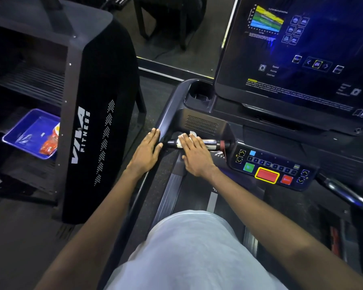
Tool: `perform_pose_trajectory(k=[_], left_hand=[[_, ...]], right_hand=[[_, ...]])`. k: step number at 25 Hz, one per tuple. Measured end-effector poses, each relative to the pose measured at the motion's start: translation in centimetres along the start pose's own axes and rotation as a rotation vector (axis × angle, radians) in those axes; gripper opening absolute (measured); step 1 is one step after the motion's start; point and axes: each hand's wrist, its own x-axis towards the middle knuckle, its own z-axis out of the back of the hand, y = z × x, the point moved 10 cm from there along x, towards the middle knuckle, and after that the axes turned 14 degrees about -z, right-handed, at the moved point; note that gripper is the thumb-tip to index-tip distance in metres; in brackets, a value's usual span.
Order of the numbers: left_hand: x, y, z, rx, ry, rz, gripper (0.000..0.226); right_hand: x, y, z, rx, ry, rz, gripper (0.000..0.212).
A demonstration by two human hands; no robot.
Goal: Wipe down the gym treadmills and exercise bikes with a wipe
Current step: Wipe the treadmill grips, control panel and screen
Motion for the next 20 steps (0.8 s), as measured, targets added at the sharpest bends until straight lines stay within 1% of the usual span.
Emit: perform_pose_trajectory(k=[2,4,6,7,8,10,11,13,16,17,18,19,20], left_hand=[[-0.1,0.0,0.2,0.006,-0.021,-0.004,0.052],[-0.4,0.4,0.2,-0.024,-0.019,0.022,0.051],[-0.7,0.7,0.0,-0.060,-0.006,0.069,0.050],[-0.8,0.8,0.0,-0.073,-0.004,0.082,0.049],[-0.9,0.9,0.0,-0.088,-0.003,0.089,0.049],[-0.9,1.3,0.0,-0.116,-0.018,0.089,0.049],[-0.9,1.6,-0.1,-0.128,-0.019,0.091,0.049],[-1.0,1.9,-0.3,-0.131,-0.016,0.102,0.049],[-1.0,1.8,-0.2,-0.143,-0.030,0.112,0.049],[-1.1,1.7,-0.1,-0.148,-0.035,0.114,0.049],[-1.1,1.9,-0.1,-0.163,-0.040,0.119,0.049],[-1.1,2.0,-0.1,-0.183,-0.046,0.124,0.049],[-1.1,2.1,-0.1,-0.200,-0.051,0.133,0.048]], right_hand=[[0.7,1.7,-0.2,0.005,0.008,0.056,0.069],[0.5,1.9,-0.5,-0.007,-0.027,0.163,0.069],[-0.3,1.0,-0.5,-0.015,-0.071,0.254,0.075],[-0.2,0.5,-0.4,0.011,-0.082,0.276,0.076],[0.2,0.2,0.0,0.060,-0.081,0.272,0.071],[1.8,-0.3,1.3,0.173,-0.096,0.186,0.049],[2.3,-0.3,1.9,0.219,-0.115,0.129,0.043],[2.2,0.2,1.7,0.226,-0.147,0.074,0.042],[0.8,0.9,1.0,0.271,-0.186,0.111,0.055],[0.7,0.3,1.6,0.333,-0.212,0.068,0.051],[0.9,-0.6,2.2,0.400,-0.244,-0.015,0.040],[0.8,-1.7,2.8,0.440,-0.277,-0.105,0.029],[0.5,-2.5,3.4,0.438,-0.326,-0.173,0.024]])
